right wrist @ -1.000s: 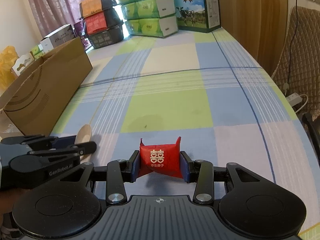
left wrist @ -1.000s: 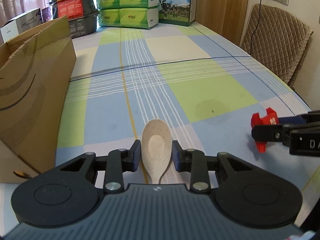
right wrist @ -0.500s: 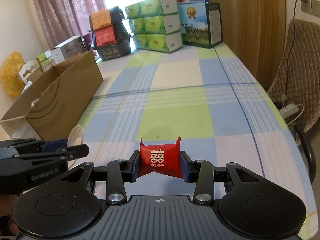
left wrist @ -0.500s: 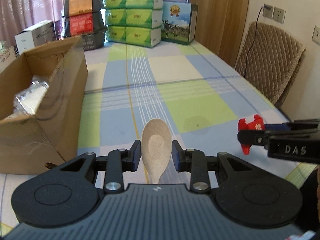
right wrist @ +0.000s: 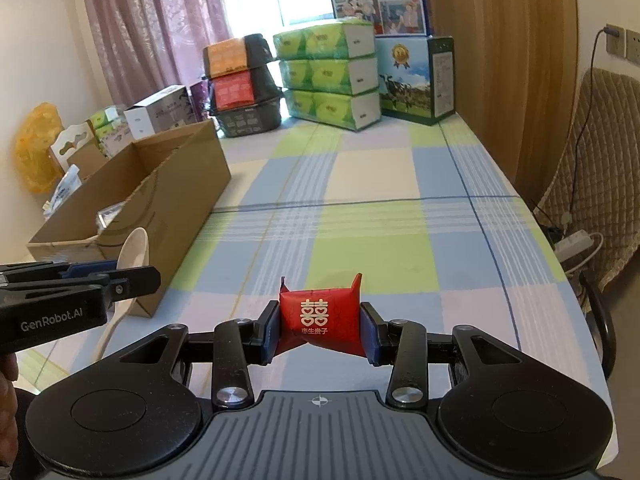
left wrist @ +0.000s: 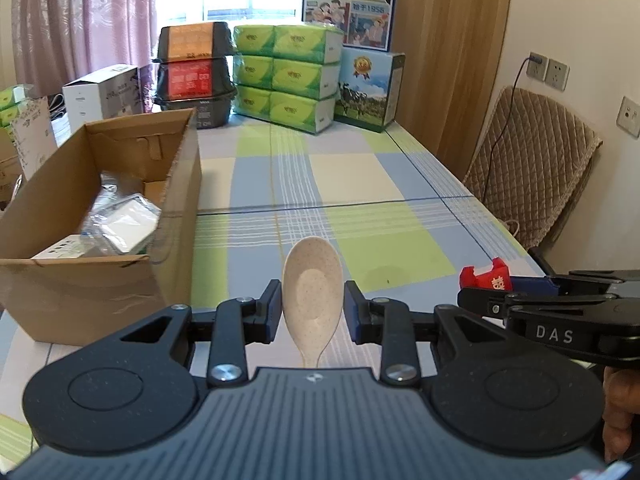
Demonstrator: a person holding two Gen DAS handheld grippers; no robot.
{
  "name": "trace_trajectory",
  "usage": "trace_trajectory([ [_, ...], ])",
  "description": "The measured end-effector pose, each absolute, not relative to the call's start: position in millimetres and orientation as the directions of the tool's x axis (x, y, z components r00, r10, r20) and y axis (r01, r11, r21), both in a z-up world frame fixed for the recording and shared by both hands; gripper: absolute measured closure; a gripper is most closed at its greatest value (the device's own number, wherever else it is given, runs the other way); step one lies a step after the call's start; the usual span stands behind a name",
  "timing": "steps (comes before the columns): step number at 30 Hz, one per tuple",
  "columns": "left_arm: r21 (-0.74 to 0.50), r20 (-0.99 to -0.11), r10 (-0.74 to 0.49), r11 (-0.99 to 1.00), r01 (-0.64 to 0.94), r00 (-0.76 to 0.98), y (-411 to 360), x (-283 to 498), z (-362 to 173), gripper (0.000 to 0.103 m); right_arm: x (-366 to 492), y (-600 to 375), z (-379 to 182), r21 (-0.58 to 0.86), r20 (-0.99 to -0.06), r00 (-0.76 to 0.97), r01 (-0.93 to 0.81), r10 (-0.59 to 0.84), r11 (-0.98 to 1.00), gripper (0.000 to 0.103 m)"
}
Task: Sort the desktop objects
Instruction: 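Carry the spoon with the left tool while the right tool carries the red packet over the cardboard box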
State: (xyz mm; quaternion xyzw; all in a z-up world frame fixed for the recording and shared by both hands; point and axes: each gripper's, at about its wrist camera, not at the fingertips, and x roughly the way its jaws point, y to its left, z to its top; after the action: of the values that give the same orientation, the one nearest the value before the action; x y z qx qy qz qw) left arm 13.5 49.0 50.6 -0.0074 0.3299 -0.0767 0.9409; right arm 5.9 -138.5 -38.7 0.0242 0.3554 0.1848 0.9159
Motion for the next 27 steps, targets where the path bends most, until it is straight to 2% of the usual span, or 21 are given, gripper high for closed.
trace_trajectory([
  [27, -0.066, -0.589, -0.063, 0.997, 0.029, 0.805, 117, -22, 86, 0.076, -11, -80, -15, 0.127, -0.618, 0.664, -0.444, 0.421, 0.887, 0.065],
])
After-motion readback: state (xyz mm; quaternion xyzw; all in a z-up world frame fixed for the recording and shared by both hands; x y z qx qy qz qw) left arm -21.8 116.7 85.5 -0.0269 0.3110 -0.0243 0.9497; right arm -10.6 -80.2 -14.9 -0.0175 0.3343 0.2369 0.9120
